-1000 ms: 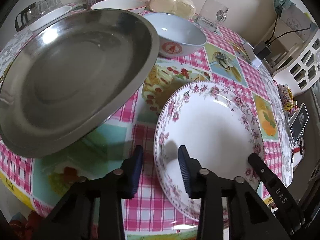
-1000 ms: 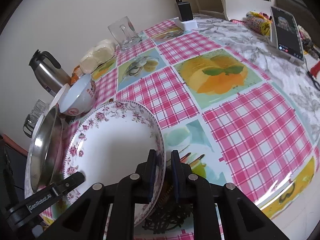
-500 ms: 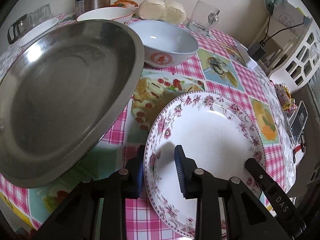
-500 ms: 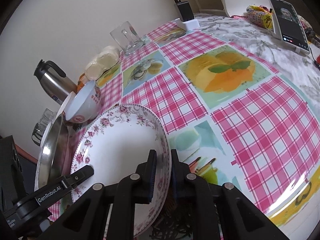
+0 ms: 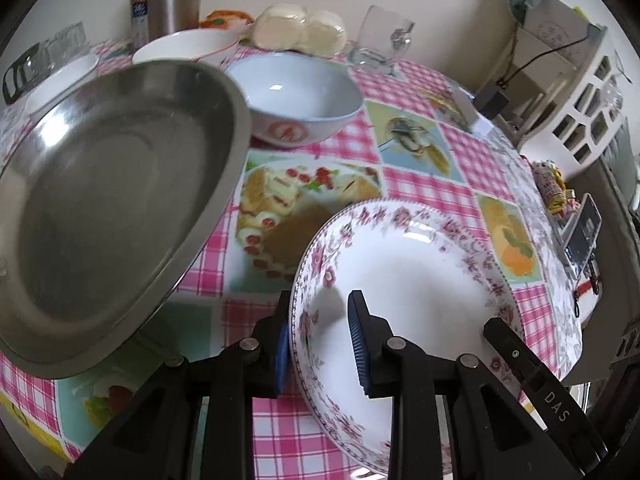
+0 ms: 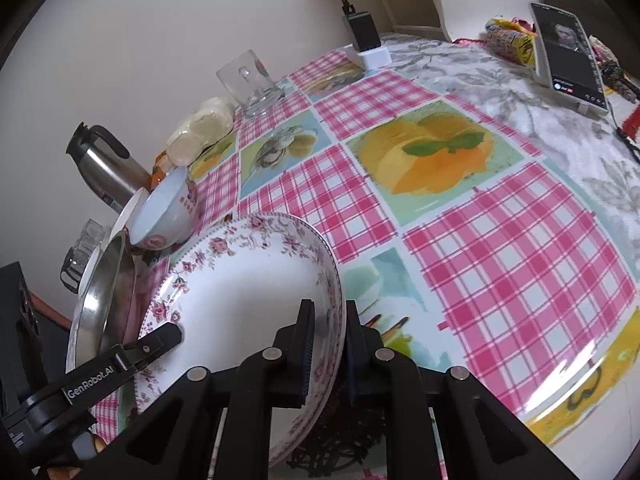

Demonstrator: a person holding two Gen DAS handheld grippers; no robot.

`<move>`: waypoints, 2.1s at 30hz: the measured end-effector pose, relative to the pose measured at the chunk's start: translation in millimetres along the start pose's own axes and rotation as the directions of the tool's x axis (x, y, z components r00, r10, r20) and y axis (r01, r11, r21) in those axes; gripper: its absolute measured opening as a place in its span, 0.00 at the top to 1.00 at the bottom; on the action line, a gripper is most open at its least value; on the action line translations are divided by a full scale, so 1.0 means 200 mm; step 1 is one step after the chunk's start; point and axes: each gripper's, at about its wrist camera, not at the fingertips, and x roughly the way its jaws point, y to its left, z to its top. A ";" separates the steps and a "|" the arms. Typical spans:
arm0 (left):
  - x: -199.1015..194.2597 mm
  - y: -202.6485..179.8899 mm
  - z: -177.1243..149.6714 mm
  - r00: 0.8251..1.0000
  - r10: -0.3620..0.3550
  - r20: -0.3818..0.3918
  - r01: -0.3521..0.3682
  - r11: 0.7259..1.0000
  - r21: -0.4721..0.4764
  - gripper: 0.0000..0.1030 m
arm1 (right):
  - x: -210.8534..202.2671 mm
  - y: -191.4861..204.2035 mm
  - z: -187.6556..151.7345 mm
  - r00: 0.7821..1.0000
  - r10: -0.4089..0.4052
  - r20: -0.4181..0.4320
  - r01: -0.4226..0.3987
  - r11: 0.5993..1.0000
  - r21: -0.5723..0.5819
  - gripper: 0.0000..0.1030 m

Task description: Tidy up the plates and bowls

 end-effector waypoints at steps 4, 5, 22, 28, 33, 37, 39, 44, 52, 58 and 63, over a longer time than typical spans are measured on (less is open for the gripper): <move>-0.03 -0.03 0.02 1.000 -0.021 0.018 0.021 1.000 0.018 0.73 | -0.05 0.00 0.01 1.000 -0.006 0.024 0.006 1.000 -0.001 0.86; -0.04 -0.03 0.02 0.999 -0.024 0.024 0.024 0.999 0.024 0.73 | -0.05 0.00 0.01 1.000 -0.008 0.027 0.008 1.000 0.000 0.86; -0.29 0.02 0.13 0.987 -0.087 0.133 0.082 0.996 0.040 0.73 | -0.30 0.20 0.06 0.980 0.001 0.200 0.008 0.999 -0.044 0.86; -0.37 0.14 0.17 0.982 -0.097 0.163 0.097 0.995 0.006 0.73 | -0.34 0.37 0.06 0.972 0.004 0.234 0.018 0.996 -0.088 0.86; -0.42 0.27 0.21 0.979 -0.110 0.174 0.119 0.992 -0.039 0.73 | -0.33 0.50 0.05 0.970 0.009 0.241 0.023 0.992 -0.126 0.86; -0.45 0.36 0.23 0.977 -0.111 0.180 0.125 0.989 -0.073 0.73 | -0.32 0.60 0.04 0.970 0.014 0.243 0.022 0.989 -0.145 0.86; -0.46 0.42 0.24 0.977 -0.111 0.182 0.130 0.987 -0.091 0.73 | -0.31 0.66 0.03 0.969 0.015 0.247 0.024 0.987 -0.157 0.86; -0.51 0.56 0.27 0.974 -0.114 0.195 0.141 0.982 -0.130 0.73 | -0.28 0.80 0.00 0.969 0.021 0.246 0.025 0.983 -0.182 0.86; -0.56 0.78 0.31 0.972 -0.103 0.210 0.144 0.970 -0.193 0.73 | -0.20 1.01 -0.05 0.972 0.047 0.231 0.004 0.976 -0.216 0.86; -0.60 0.92 0.32 0.972 -0.081 0.220 0.130 0.967 -0.219 0.73 | -0.15 1.14 -0.09 0.974 0.074 0.212 -0.023 0.972 -0.232 0.86; -0.62 1.03 0.32 0.973 -0.058 0.224 0.113 0.963 -0.244 0.73 | -0.10 1.24 -0.12 0.976 0.096 0.196 -0.045 0.968 -0.246 0.86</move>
